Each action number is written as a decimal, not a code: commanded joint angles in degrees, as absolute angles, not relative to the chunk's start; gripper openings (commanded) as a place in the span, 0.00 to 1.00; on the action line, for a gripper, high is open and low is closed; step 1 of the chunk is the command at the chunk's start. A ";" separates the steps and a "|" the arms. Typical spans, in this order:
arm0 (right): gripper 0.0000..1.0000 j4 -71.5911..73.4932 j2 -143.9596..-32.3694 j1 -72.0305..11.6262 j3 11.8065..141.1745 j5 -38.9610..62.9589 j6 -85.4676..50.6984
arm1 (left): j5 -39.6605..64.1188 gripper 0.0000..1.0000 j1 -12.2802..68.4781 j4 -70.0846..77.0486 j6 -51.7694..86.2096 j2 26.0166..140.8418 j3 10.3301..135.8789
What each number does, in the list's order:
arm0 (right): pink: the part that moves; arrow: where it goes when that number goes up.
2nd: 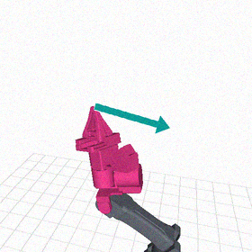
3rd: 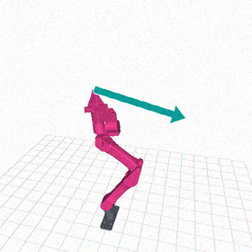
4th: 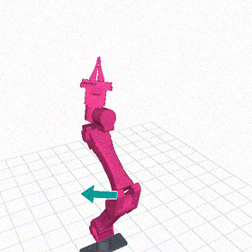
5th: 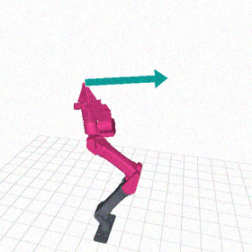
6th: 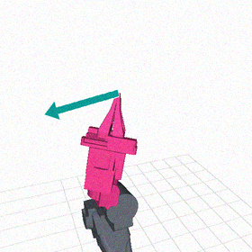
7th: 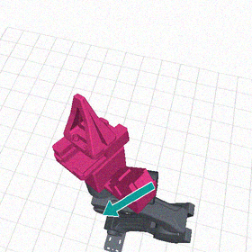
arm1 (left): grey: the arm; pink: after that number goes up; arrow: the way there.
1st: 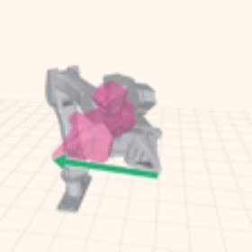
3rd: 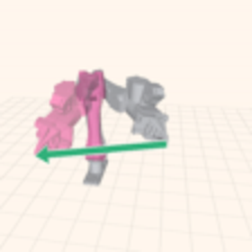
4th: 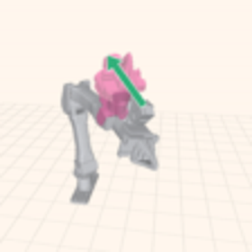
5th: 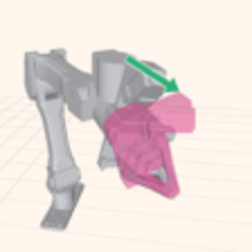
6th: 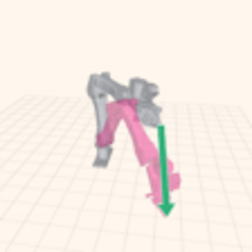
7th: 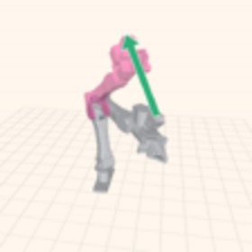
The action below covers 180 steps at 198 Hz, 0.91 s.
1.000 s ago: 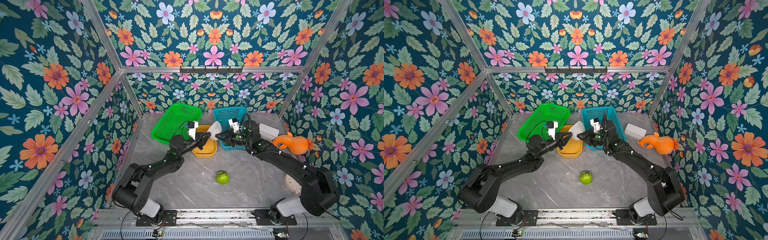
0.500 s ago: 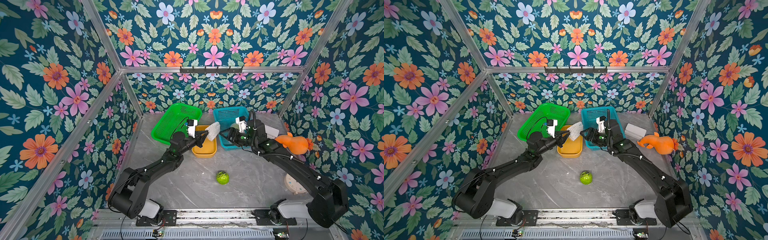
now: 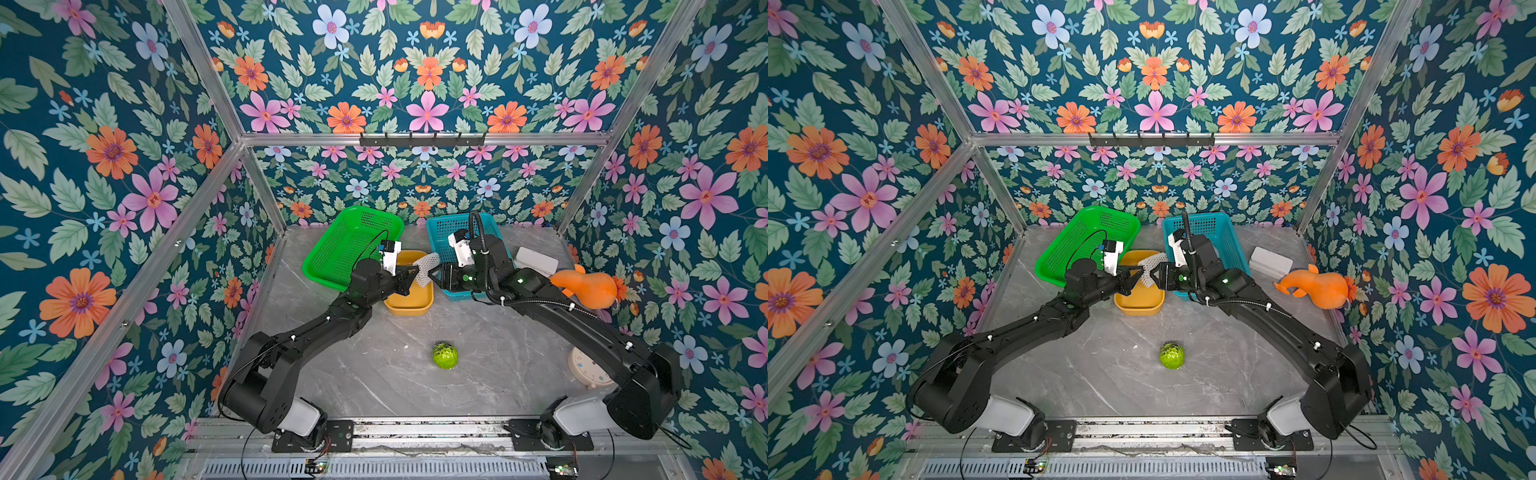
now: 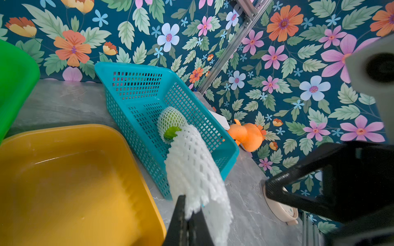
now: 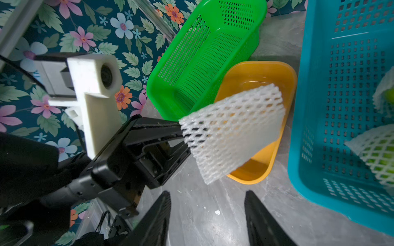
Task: Sleeve custard apples in foam nets
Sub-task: Open the foam net.
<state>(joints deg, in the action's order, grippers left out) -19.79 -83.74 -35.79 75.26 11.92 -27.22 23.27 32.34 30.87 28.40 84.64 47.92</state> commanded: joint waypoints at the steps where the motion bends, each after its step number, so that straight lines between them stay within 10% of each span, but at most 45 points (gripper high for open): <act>1: 0.57 -21.59 -85.95 -36.63 77.37 11.95 -23.25 | 23.99 0.00 32.61 30.28 28.72 84.28 48.25; 142: 0.63 -22.76 -91.49 -36.81 78.94 12.50 -22.28 | 28.99 0.00 32.78 32.90 32.58 83.75 47.90; 180: 0.52 -21.13 -90.15 -36.82 77.13 8.75 -24.05 | 29.05 0.00 32.78 32.83 33.02 83.54 47.33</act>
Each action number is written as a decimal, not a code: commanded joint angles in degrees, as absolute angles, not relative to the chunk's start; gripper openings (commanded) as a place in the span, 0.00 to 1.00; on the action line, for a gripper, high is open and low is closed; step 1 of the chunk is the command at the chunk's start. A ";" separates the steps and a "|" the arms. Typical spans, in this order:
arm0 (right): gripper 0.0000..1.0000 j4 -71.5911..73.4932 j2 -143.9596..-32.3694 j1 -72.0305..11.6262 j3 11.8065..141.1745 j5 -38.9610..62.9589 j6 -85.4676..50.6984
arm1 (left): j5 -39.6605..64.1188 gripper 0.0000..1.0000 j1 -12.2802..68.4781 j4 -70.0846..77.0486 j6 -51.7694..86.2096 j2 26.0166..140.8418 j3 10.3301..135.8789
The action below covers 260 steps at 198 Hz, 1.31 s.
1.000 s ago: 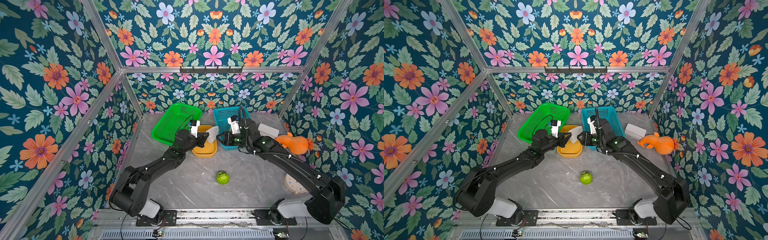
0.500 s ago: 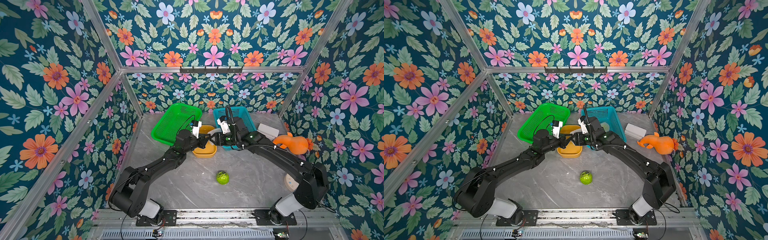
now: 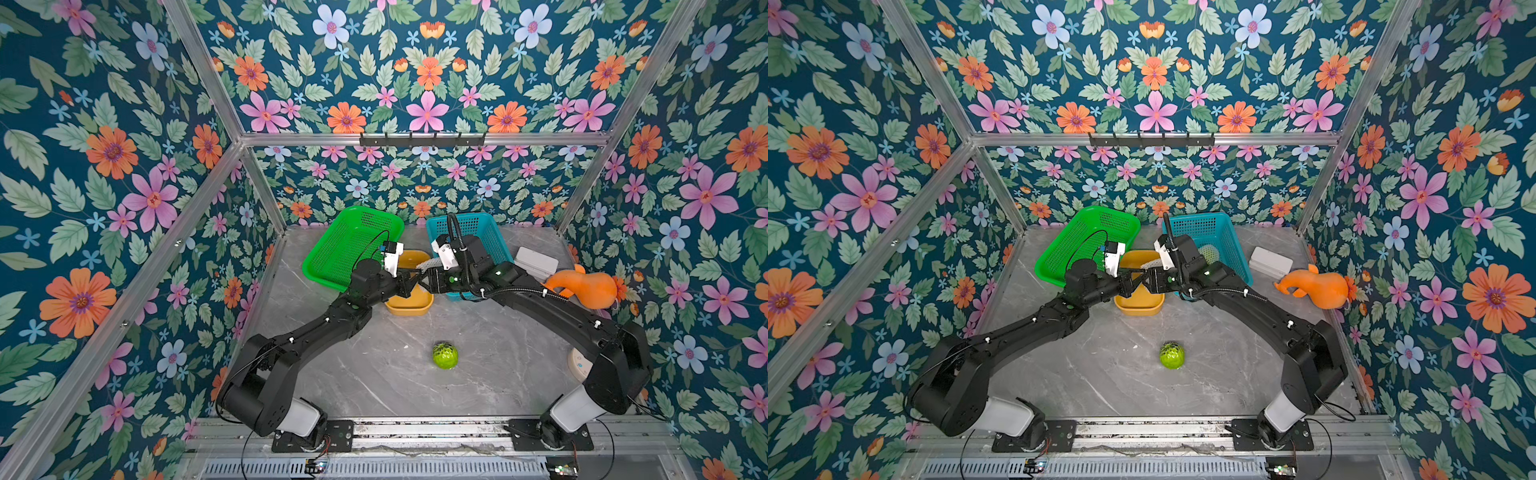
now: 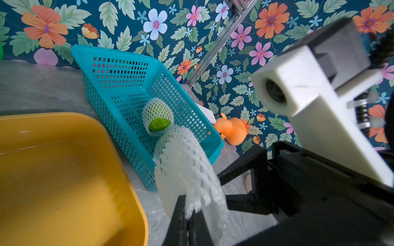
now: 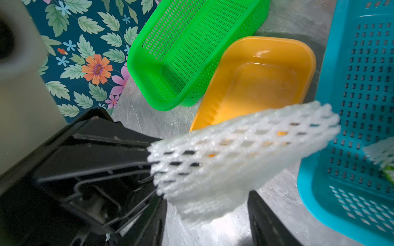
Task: Sleeve custard apples in foam nets
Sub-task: Open the foam net.
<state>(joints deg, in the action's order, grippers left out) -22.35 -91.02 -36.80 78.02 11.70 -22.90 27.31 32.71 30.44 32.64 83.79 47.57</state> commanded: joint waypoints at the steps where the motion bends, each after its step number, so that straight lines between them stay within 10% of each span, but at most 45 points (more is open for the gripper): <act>1: 0.51 -21.07 -90.07 -36.82 77.10 8.68 -24.07 | 29.07 0.00 32.74 32.89 33.03 83.56 47.31; 57: 0.03 -21.18 -89.43 -36.81 76.53 6.16 -24.61 | 29.09 0.00 32.87 32.94 33.56 82.79 46.45; 172: 0.05 -24.00 -88.39 -35.41 74.99 5.29 -27.33 | 14.09 0.00 32.96 15.97 25.02 81.11 48.34; 194: 0.11 -23.17 -89.01 -35.40 75.79 8.02 -27.38 | 15.38 0.00 32.96 17.02 25.27 81.29 48.34; 233: 0.58 -22.94 -88.55 -35.41 76.35 13.90 -26.72 | 16.39 0.00 33.13 18.75 24.91 81.15 48.26; 260: 0.68 -23.97 -87.27 -34.87 76.16 17.20 -26.78 | 15.37 0.00 33.13 19.07 23.28 80.78 47.99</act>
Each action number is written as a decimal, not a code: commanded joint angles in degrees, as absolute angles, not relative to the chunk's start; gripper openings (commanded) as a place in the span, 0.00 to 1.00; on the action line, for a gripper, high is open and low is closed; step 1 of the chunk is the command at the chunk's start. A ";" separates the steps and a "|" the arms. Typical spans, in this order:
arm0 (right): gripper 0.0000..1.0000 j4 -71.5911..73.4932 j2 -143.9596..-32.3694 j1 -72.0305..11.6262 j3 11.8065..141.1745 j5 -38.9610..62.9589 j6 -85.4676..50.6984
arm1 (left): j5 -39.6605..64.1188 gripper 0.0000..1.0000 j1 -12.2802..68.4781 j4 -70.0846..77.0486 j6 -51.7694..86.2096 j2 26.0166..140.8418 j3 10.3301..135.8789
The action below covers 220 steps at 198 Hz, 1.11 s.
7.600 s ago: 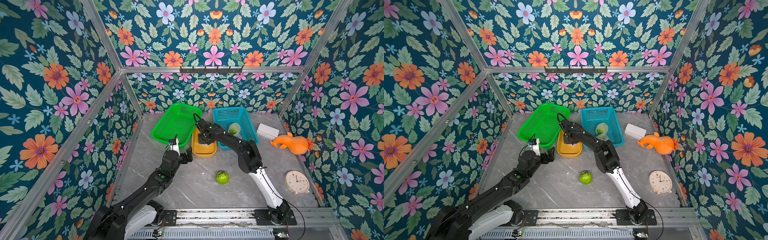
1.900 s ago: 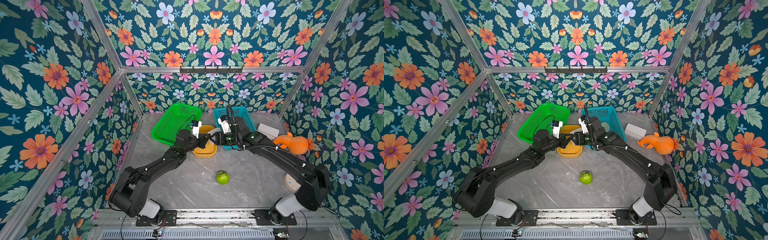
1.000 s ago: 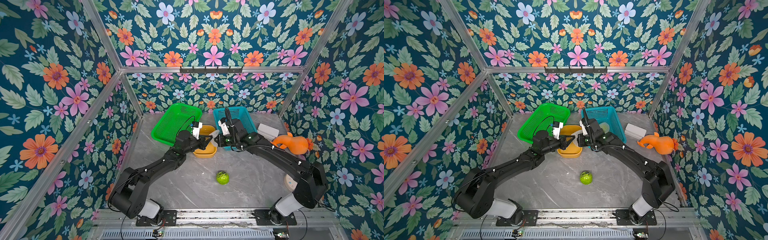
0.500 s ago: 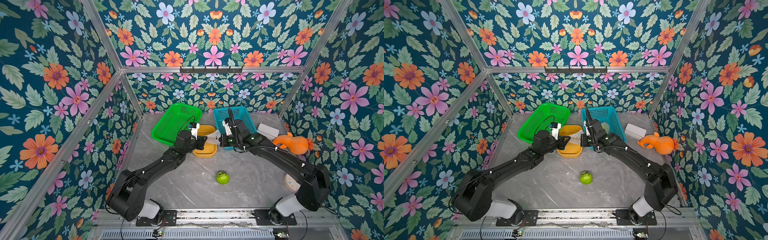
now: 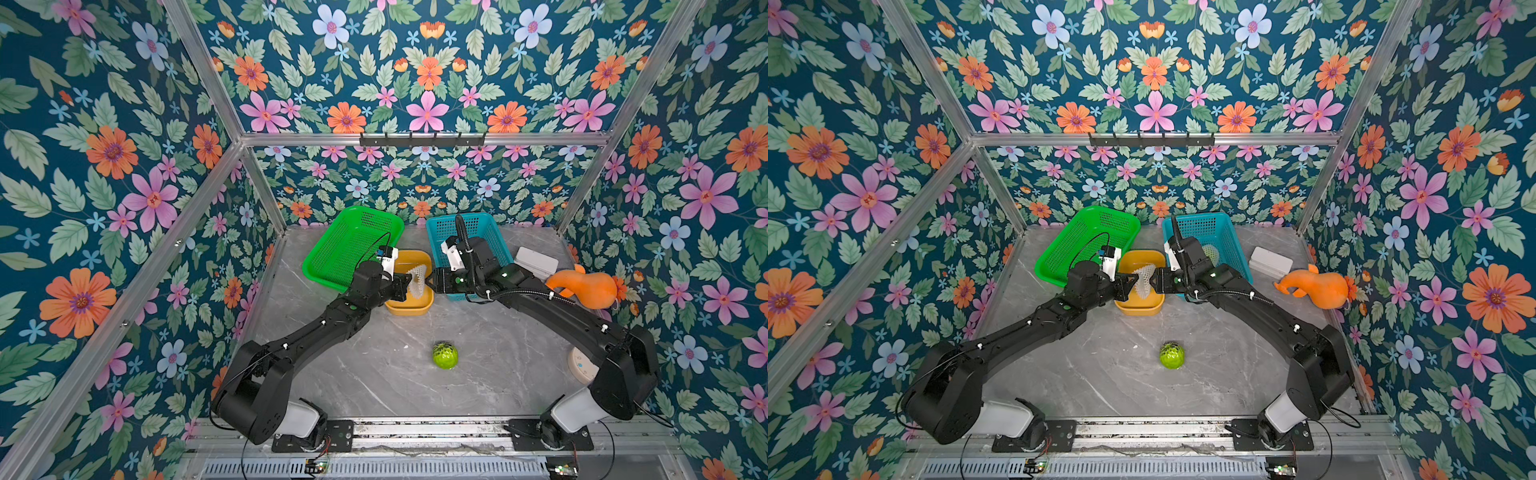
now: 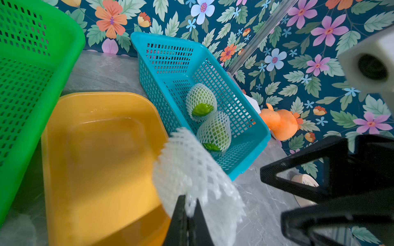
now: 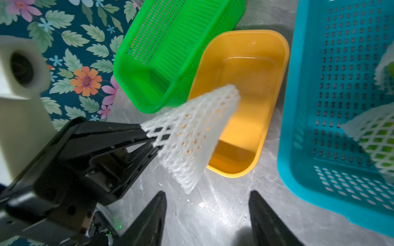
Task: Sleeve custard apples in foam nets
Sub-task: Open the foam net.
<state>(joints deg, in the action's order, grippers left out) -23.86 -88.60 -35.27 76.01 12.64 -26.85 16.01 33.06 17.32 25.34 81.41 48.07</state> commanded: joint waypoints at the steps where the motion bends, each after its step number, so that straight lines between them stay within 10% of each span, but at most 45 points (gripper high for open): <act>1: 0.68 -23.98 -87.23 -34.84 76.09 17.35 -26.75 | 15.33 0.00 33.18 19.07 23.20 80.78 47.99; 165: 0.69 -22.91 -92.58 -28.39 76.04 27.97 -41.20 | 11.51 0.00 43.03 23.34 4.93 74.66 41.00; 188: 0.58 -22.41 -93.12 -28.38 76.36 29.59 -41.52 | 10.40 0.00 43.61 22.50 4.57 74.70 41.37; 220: 0.17 -21.61 -92.43 -28.13 74.66 29.47 -41.64 | 9.63 0.00 43.75 22.82 4.88 74.18 40.58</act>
<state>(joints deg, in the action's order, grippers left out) -23.51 -93.06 -28.29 75.85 28.58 -40.60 10.72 43.75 21.43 5.65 74.56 40.84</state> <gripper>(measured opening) 0.250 0.064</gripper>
